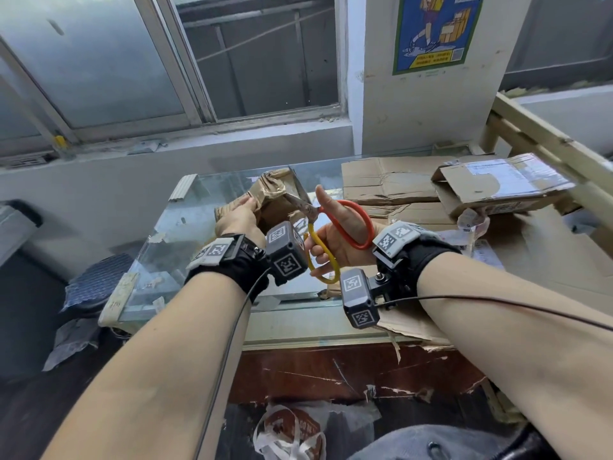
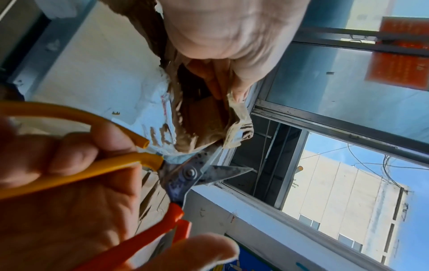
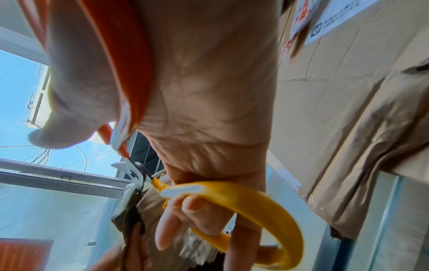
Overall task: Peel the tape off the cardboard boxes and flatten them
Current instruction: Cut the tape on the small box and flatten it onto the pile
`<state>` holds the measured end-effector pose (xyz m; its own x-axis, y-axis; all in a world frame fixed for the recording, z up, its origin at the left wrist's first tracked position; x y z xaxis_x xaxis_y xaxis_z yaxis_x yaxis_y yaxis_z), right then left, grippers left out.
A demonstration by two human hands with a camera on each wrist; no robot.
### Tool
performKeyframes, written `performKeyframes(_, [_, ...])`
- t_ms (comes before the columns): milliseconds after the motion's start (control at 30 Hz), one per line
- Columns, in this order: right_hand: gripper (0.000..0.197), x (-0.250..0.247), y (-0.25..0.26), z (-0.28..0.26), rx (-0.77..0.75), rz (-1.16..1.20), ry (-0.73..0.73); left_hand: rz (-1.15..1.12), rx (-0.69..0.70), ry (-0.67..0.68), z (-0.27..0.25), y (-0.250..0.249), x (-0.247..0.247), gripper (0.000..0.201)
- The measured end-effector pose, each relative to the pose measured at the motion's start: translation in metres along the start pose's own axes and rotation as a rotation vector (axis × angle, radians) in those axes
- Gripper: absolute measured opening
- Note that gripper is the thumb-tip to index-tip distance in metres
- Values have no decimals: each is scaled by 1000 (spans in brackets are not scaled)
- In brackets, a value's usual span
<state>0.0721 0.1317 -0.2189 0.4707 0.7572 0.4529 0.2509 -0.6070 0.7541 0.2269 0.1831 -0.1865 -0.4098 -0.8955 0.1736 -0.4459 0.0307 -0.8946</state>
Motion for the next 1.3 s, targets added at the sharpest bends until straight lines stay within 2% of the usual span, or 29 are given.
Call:
performKeyframes(100, [93,2,5,1,-28,0,-35,90,-9,138,0,-2,8,33])
performKeyframes(233, [90,1,10,1,-73,14,-78,128,-68,250,-3,0,11,35])
performKeyframes(433, [82,3,13,0,-148,23,-120,172,-70,287,-3,0,11,18])
performKeyframes(500, [78,3,12,-1,-150,7,-136,166,-71,292,-1,1,10,19])
performKeyframes(633, [78,0,10,0,-117,-6,-120,149,-55,259,5,4,8,17])
performKeyframes(833, [78,-1,13,-1,-127,-49,-130,77,1,138,10,4,9,18])
performKeyframes(1000, [82,2,14,0,-102,-75,-94,110,62,60,16,3,7,21])
performKeyframes(1200, [77,1,16,6,-91,-162,-135,161,157,-90,25,2,-1,22])
performKeyframes(1300, [72,5,15,10,-56,-170,-101,157,194,-109,25,1,-1,17])
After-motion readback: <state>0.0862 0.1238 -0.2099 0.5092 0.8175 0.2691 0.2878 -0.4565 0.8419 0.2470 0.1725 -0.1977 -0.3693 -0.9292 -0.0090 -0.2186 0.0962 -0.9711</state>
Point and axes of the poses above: each hand's wrist, its own z-axis towards the middle knuckle, its own x-axis out of the palm, y = z × x, the point moved 6 cm from there along z, towards the middle knuckle, and after that the axes turned 9 degrees about z, right-handed, at the moved point
